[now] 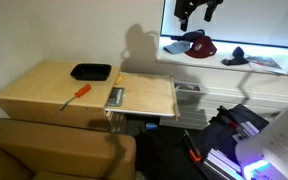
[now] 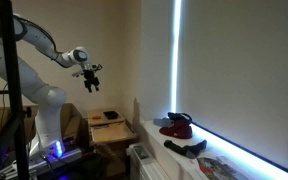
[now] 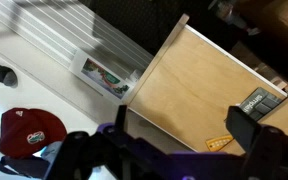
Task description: Put the sock on the top compartment of the dresser
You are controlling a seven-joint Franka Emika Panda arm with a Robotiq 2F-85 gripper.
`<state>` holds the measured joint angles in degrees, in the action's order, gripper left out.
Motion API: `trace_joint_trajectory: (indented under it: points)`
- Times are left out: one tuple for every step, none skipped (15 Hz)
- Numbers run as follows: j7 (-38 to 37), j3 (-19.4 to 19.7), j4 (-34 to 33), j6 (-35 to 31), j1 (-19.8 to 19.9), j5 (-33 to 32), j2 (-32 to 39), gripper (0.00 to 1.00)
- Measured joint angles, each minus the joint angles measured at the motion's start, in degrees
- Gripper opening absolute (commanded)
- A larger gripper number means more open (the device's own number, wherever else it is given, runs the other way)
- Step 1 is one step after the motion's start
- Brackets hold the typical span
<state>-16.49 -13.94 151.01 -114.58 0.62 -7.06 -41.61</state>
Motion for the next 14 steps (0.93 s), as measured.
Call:
trace_joint_trajectory:
  points:
    - [0.0,0.0,0.0,0.0,0.0,0.0,0.0,1.0]
    - [0.0,0.0,0.0,0.0,0.0,0.0,0.0,1.0]
    - [-0.2,0.0,0.0,0.0,0.0,-0.4,0.0,1.0]
    - [-1.3,0.1,0.0,-0.3,0.3,-1.8,0.3,1.0]
    - [-3.8,0.5,0.0,-1.3,1.6,-4.1,1.1,1.0]
    - [-5.6,1.4,0.0,-2.9,3.8,-6.3,2.4,1.0]
    - [-6.8,2.9,-0.1,-4.7,6.3,-8.4,3.9,1.0]
    - [-7.8,4.8,-0.3,-6.6,8.9,-10.4,5.5,1.0]
    - [-8.5,7.0,-0.6,-8.4,11.3,-12.1,7.0,1.0]
    - [-9.0,9.2,-1.0,-9.9,13.7,-13.6,8.4,1.0]
    - [-9.3,11.6,-1.6,-11.3,16.1,-14.7,9.7,1.0]
    - [-9.5,13.9,-2.5,-12.2,18.1,-15.3,11.2,1.0]
    - [-9.5,16.1,-3.8,-12.6,19.9,-15.5,12.8,1.0]
    - [-9.5,17.7,-5.4,-12.8,21.3,-15.5,14.5,1.0]
